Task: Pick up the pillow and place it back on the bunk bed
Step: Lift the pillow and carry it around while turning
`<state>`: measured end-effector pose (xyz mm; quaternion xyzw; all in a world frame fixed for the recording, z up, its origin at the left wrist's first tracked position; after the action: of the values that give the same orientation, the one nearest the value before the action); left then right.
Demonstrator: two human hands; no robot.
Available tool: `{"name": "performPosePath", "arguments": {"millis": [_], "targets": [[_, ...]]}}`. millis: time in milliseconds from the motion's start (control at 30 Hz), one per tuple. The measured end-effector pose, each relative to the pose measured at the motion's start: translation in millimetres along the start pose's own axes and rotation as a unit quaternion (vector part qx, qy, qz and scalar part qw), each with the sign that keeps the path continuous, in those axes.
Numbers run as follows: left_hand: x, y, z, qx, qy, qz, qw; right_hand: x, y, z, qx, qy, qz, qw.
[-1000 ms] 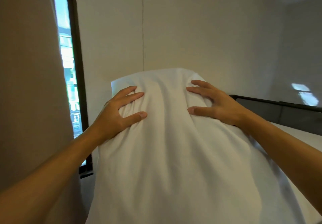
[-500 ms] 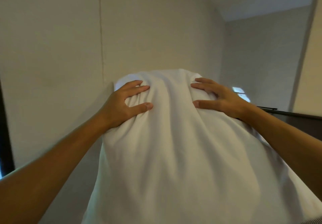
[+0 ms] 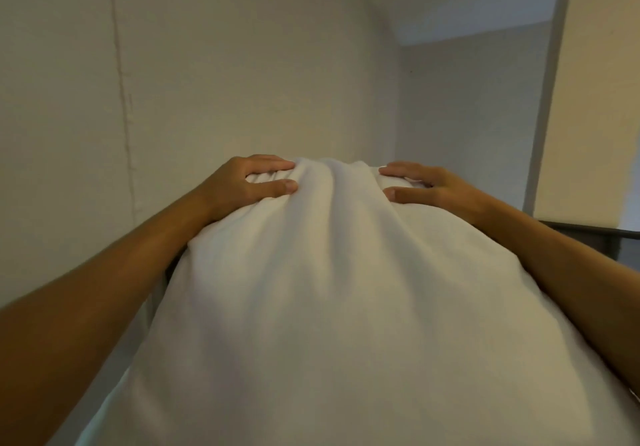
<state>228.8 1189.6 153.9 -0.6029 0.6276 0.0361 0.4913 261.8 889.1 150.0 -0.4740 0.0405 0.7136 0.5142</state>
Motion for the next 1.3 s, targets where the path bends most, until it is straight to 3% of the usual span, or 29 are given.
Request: {"name": "performPosePath", "arguments": {"millis": [333, 700, 1300], "targets": [[16.2, -64.2, 1.5, -0.034, 0.020, 0.021, 0.999, -33.2, -25.1, -31.9, 0.018, -0.037, -0.009, 0.999], [50.9, -127.1, 3.4, -0.003, 0.056, 0.040, 0.998, -70.6, -27.9, -62.4, 0.063, -0.029, -0.048, 0.996], [107.0, -273.0, 116.5, 0.062, 0.123, 0.149, 0.979, -55.7, -110.5, -138.8, 0.177, 0.053, -0.149, 0.971]]}}
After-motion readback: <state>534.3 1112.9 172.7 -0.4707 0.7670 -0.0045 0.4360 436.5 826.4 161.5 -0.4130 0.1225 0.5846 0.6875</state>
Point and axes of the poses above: each hand's wrist, its own y-axis away from the middle knuckle, its own x-axis out of the palm, z = x × y, the point moved 3 cm from there along -y, towards the middle knuckle, and after that the axes turned 4 degrees about z, right-handed, at the moved point
